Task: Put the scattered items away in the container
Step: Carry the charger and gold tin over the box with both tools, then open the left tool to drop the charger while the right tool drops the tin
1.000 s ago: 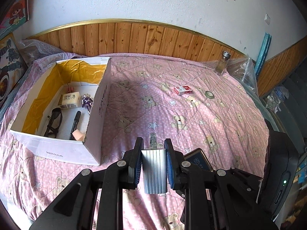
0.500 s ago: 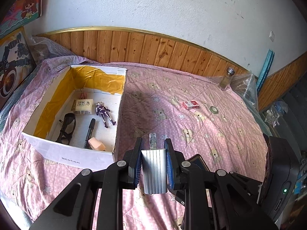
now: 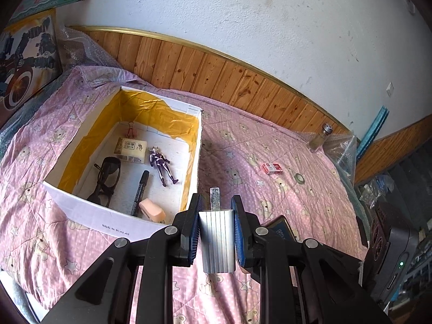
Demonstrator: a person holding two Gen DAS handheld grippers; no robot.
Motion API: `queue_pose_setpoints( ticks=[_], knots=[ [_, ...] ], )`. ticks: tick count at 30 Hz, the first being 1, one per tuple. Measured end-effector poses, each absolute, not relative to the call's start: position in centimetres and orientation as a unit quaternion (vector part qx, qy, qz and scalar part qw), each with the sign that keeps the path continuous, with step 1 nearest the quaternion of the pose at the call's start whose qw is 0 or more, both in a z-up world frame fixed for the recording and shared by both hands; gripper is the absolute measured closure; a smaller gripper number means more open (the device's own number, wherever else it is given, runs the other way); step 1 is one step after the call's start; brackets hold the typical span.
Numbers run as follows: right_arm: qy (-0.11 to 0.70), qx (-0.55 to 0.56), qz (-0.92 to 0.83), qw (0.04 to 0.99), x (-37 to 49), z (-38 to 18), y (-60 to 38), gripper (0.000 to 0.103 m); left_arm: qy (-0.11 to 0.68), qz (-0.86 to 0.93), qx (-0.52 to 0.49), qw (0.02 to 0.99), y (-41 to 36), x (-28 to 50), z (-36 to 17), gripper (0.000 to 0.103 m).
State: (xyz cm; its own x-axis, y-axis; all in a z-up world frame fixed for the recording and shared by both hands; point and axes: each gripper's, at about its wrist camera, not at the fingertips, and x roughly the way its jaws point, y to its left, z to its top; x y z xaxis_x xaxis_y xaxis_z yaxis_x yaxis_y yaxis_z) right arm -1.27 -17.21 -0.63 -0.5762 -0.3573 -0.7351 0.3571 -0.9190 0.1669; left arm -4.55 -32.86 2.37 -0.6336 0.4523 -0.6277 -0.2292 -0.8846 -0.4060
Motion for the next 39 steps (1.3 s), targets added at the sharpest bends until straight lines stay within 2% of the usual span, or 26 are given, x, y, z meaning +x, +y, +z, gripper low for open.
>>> queue_pose_setpoints(
  ticks=[6,14,24,33,39],
  knots=[
    [0.022,0.401,-0.890,0.218,-2.8,1.3,-19.1,0.051,-0.184,0.886,-0.382,0.189,-35.5,-6.2,3.1,0.080],
    [0.048,0.392,-0.886,0.242,-6.3,3.7,-21.3,0.051,-0.273,0.858,-0.398,0.177,-39.4,-9.9,2.4,0.080],
    [0.052,0.418,-0.871,0.254,-14.7,4.5,-22.4,0.051,-0.381,0.776,-0.480,0.149,-39.3,-14.6,-3.5,0.080],
    [0.086,0.472,-0.837,0.263,-23.4,1.7,-24.9,0.051,-0.426,0.733,-0.519,0.107,-37.9,-17.6,-6.9,0.080],
    [0.146,0.506,-0.809,0.263,-28.2,-1.9,-26.6,0.051,-0.443,0.703,-0.550,0.081,-37.2,-19.2,-9.2,0.080]
  ],
)
